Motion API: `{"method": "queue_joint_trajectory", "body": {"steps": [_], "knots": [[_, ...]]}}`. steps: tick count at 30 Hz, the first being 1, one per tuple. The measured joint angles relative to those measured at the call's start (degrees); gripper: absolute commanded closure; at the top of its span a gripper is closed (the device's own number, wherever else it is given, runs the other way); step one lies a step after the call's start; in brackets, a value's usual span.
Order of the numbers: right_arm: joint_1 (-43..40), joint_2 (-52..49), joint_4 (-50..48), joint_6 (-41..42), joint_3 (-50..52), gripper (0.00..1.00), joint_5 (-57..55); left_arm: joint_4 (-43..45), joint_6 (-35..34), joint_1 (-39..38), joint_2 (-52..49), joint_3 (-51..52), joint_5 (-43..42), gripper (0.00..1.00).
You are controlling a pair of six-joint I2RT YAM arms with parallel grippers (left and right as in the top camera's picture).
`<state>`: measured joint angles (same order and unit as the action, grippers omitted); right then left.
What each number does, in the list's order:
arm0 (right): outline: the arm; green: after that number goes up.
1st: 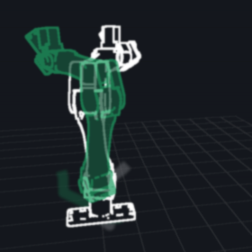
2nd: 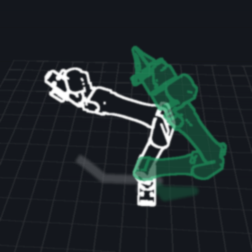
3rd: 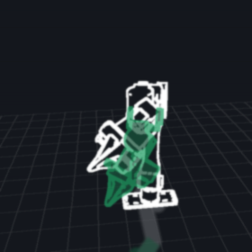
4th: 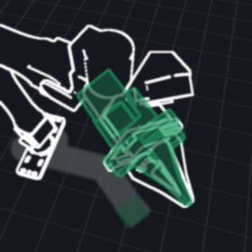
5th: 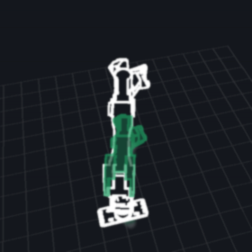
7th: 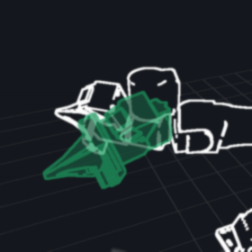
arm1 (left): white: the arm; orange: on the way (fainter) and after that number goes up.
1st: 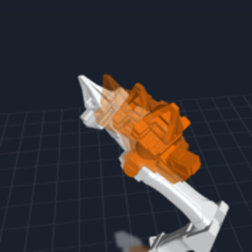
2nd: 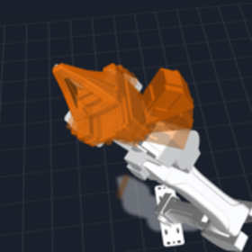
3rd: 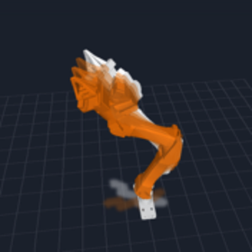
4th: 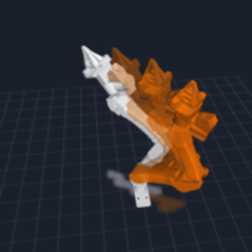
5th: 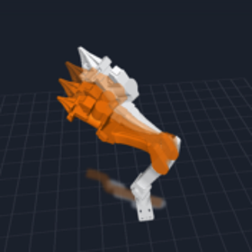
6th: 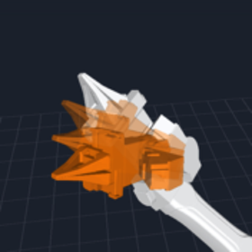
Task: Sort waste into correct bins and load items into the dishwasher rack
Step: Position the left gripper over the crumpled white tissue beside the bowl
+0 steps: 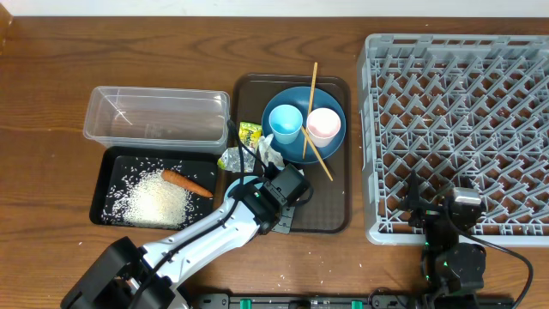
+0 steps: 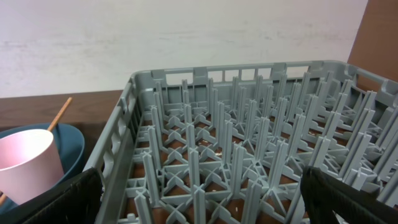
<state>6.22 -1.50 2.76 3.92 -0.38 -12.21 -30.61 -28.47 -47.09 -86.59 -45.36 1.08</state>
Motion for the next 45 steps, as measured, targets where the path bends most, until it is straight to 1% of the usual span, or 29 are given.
{"method": "queue_joint_trajectory", "body": {"steps": [1,9,12,14,18,21,24,28,33,34,35,37,38,40,42,45], "knots": [[0.0,0.0,0.0,0.0,0.0,0.01,0.0,0.0,0.0,0.0,0.0,0.0,0.3,0.94],[0.0,0.0,0.0,0.0,0.0,0.01,0.0,0.0,0.2,0.0,0.9,0.0,1.7,0.94],[0.0,0.0,0.0,0.0,0.0,0.01,0.0,0.0,0.2,0.0,1.7,0.0,1.7,0.92],[0.0,0.0,0.0,0.0,0.0,0.01,0.0,0.0,0.1,0.0,2.0,0.0,1.6,0.89],[0.0,0.0,0.0,0.0,0.0,0.01,0.0,0.0,0.0,0.0,2.1,0.0,1.2,0.89],[0.0,0.0,0.0,0.0,0.0,0.01,0.0,-0.4,-0.1,0.0,2.1,0.0,0.1,0.89],[0.0,0.0,0.0,0.0,0.0,0.01,0.0,-0.3,-1.0,0.0,2.1,0.0,-2.7,0.89],[0.0,0.0,0.0,0.0,0.0,0.01,0.0,1.8,-1.8,0.0,2.1,0.0,-7.0,0.89],[0.0,0.0,0.0,0.0,0.0,0.01,0.0,2.6,-1.8,0.0,2.1,0.0,-9.4,0.88],[0.0,0.0,0.0,0.0,0.0,0.01,0.0,2.6,-1.8,0.0,2.1,0.0,-9.8,0.87],[0.0,0.0,0.0,0.0,0.0,0.01,0.0,2.8,-1.8,0.0,2.1,0.0,-10.0,0.83],[0.0,0.0,0.0,0.0,0.0,0.01,0.0,3.0,-2.1,0.0,2.1,0.0,-10.6,0.83],[0.0,0.0,0.0,0.0,0.0,0.01,0.0,3.0,-2.4,0.0,2.1,0.0,-10.9,0.79],[0.0,0.0,0.0,0.0,0.0,0.01,0.0,2.9,-2.7,0.1,2.4,0.0,-11.6,0.75],[0.0,0.0,0.0,0.0,0.0,0.01,0.0,2.8,-2.8,0.5,3.3,0.0,-11.8,0.67],[0.0,0.0,0.0,0.0,0.0,0.01,0.0,2.6,-2.9,1.9,6.8,0.0,-11.9,0.64]]}}
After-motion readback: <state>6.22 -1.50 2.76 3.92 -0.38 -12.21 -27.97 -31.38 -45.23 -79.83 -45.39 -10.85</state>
